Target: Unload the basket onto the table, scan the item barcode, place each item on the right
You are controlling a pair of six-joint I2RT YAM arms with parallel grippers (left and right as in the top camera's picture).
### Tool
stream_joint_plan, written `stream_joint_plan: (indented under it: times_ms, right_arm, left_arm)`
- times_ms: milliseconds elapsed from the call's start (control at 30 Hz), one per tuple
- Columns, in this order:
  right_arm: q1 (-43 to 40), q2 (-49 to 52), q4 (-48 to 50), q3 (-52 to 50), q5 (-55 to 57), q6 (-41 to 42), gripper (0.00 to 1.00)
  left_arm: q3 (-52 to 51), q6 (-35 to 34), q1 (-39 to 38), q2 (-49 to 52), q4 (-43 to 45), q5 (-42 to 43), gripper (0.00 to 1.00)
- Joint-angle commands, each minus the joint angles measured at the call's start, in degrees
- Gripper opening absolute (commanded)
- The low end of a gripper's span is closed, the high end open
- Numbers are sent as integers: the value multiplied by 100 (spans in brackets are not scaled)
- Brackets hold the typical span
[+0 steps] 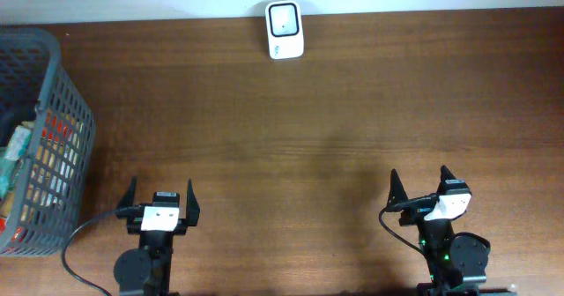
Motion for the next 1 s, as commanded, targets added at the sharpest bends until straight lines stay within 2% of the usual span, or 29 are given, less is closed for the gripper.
stream_joint_plan:
  times_ms: [0, 467, 733, 833, 967]
  right_arm:
    - [-37, 7, -9, -48, 50, 0, 99]
    - [-37, 7, -9, -48, 52, 0, 99]
    - [-37, 7, -9, -48, 52, 0, 99]
    - [-37, 7, -9, -48, 52, 0, 98]
    - [-37, 7, -9, -48, 50, 0, 99]
  left_arm:
    - [-28, 66, -22, -48, -15, -22, 99]
    - [-24, 24, -22, -44, 39, 66, 99]
    - [111, 22, -28, -7, 485, 328, 99]
    - [487, 24, -28, 376, 385, 525, 99]
    - [1300, 24, -28, 1504, 326, 669, 99]
